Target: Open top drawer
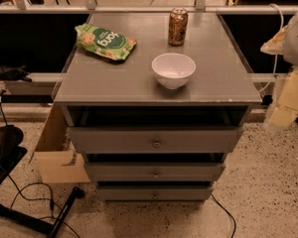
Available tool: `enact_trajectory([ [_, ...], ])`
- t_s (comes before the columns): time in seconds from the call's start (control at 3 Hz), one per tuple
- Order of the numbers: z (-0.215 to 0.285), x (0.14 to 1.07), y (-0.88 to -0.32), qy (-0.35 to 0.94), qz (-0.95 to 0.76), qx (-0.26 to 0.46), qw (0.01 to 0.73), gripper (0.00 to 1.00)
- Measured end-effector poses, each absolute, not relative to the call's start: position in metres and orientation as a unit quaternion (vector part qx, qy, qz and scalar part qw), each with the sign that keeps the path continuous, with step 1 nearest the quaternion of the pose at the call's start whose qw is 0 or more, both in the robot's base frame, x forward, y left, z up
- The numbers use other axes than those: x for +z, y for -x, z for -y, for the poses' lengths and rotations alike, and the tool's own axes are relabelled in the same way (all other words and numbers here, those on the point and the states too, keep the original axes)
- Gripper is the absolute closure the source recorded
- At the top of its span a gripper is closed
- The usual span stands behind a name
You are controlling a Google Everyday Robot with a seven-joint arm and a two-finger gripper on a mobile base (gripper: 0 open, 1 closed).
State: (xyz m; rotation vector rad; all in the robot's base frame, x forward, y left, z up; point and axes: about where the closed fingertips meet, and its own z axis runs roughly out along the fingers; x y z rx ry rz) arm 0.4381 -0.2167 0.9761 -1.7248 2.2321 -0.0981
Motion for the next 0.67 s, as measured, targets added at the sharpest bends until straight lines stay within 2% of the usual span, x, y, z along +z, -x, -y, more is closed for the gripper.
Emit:
enact_trajectory([
  [0.33,0.217,0.976,-0.438,0.603,-0.781,-0.034,0.159,0.00],
  [0.67,0.211,0.933,-0.435,0.609,-0.777,-0.031,0.157,0.00],
])
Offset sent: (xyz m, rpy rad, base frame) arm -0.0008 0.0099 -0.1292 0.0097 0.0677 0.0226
